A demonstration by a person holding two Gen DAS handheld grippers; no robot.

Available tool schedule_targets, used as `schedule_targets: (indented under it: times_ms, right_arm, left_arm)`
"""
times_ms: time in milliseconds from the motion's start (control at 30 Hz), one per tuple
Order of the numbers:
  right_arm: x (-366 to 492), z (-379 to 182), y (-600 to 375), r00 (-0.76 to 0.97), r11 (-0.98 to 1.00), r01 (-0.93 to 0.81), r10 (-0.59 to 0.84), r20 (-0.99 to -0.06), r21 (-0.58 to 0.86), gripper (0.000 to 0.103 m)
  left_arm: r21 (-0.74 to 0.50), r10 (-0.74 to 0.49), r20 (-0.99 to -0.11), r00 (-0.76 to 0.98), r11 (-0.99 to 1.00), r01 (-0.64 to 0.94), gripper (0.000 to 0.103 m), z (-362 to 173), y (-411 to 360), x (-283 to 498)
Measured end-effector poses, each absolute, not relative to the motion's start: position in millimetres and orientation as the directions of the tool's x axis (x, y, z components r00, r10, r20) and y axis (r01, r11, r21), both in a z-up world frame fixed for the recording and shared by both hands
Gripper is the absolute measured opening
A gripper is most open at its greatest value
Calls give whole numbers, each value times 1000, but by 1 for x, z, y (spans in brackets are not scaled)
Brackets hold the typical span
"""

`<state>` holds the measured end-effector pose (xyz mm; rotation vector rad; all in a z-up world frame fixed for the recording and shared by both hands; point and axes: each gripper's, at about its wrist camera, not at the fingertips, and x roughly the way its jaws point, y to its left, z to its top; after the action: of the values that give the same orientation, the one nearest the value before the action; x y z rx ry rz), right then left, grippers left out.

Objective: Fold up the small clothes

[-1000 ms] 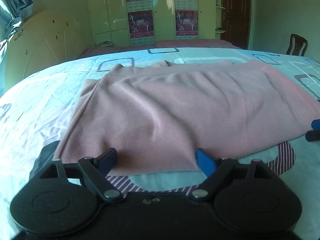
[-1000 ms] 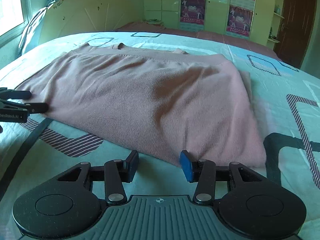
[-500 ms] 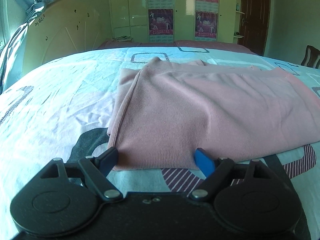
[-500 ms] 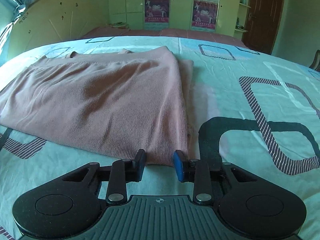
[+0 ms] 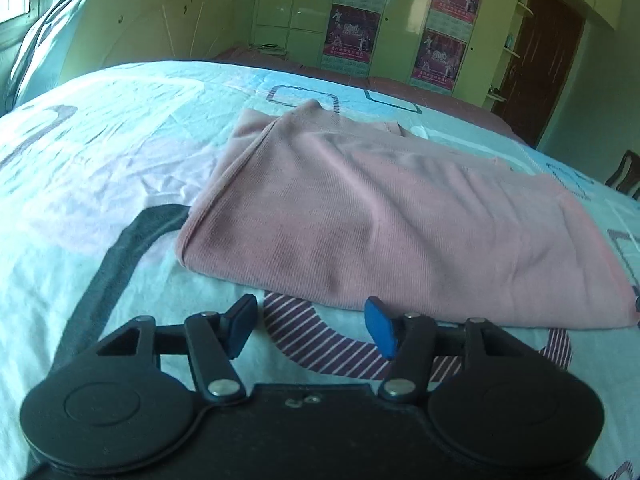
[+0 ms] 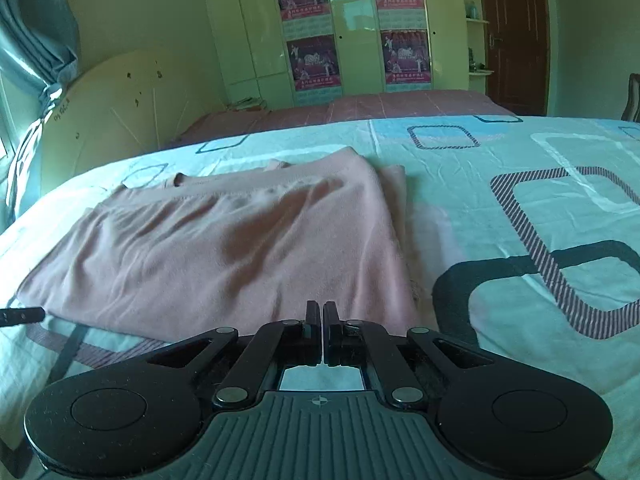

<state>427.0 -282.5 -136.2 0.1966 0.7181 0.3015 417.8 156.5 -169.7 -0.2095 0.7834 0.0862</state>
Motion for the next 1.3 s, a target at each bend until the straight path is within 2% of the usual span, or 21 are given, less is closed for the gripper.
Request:
schedule_targets:
  times_ms: [167, 400, 500, 700, 800, 833, 867, 967, 1100, 1167, 1300]
  right_arm:
    - [436, -130, -262, 693, 917, -263, 396, -603, 300, 1]
    - [468, -128, -235, 669, 890, -282, 451, -591, 359, 1]
    - [485, -125, -224, 661, 878, -288, 471, -584, 382, 1]
    - [510, -125, -197, 635, 863, -319, 501, -588, 391, 1]
    - [523, -129, -182, 619, 860, -338, 510, -598, 383, 1]
    - [527, -132, -177, 612, 859, -342, 511, -603, 380, 1]
    - [531, -133, -173, 606, 860, -343, 510, -610, 378, 1]
    - [536, -132, -160, 598, 845, -379, 534, -597, 376, 1]
    - [542, -143, -138, 546, 797, -452, 603, -582, 402, 1]
    - [546, -161, -124, 516, 826, -443, 552, -655, 348, 1]
    - [547, -170, -128, 518, 823, -421, 563, -644, 381, 0]
  left_arm:
    - [-285, -53, -690, 722, 937, -203, 60, -177, 166, 422]
    - [-603, -150, -571, 807, 744, -288, 59, -196, 202, 427]
    - [-675, -155, -527, 836, 674, -301, 59, -203, 210, 436]
    - [-737, -144, -486, 862, 598, -316, 58, -211, 219, 461]
    - [-752, -118, -485, 867, 563, -344, 41, -216, 226, 472]
    - [-749, -105, -495, 862, 556, -362, 16, -218, 228, 474]
    - [-746, -83, -507, 858, 541, -388, 8, -220, 230, 473]
    - [-770, -75, -430, 900, 551, -322, 8, -207, 227, 467]
    - [-721, -94, -491, 866, 603, -343, 11, -217, 231, 474]
    - [-757, -111, -467, 877, 562, -332, 14, -228, 237, 473]
    - [-752, -106, -481, 870, 559, -348, 13, -225, 235, 482]
